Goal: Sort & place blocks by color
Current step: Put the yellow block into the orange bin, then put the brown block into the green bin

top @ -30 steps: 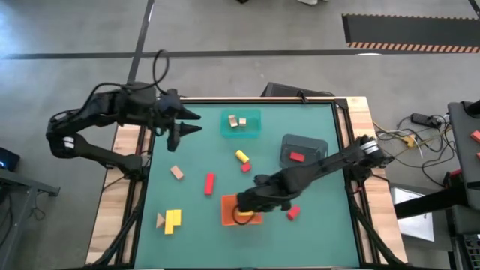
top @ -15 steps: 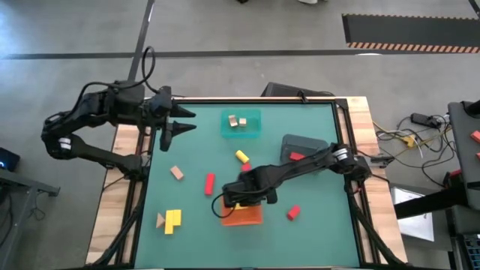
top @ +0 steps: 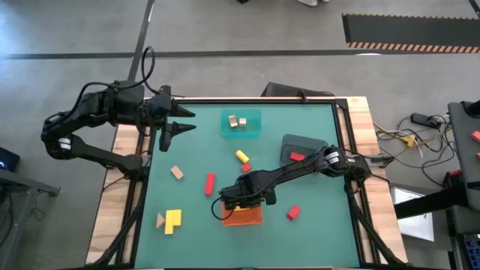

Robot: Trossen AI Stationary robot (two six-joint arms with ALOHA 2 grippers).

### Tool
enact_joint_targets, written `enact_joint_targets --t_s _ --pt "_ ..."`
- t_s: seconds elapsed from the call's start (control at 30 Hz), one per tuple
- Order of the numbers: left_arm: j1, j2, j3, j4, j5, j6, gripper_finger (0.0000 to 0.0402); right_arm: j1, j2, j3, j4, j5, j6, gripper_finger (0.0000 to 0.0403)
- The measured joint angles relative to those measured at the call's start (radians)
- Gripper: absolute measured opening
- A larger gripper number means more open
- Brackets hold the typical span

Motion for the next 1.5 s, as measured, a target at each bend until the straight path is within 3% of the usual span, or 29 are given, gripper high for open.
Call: enact_joint_targets --t_s 0.77,1.2,1.5 --pt "0.0 0.048 0.0 0.005 -0.007 0.0 0.0164 -0.005 0.0 -0.014 0.009 -0.002 -0.042 0.0041" --pt "0.0 0.069 0.0 0.005 -0.007 -0.001 0.0164 -0.011 -0.008 -0.013 0.006 -0.006 -0.075 0.0137" --pt "0.0 0.069 -0.01 -0.003 -0.007 -0.087 0.0164 -0.014 -0.122 -0.013 -0.096 0.022 -0.224 0.0147"
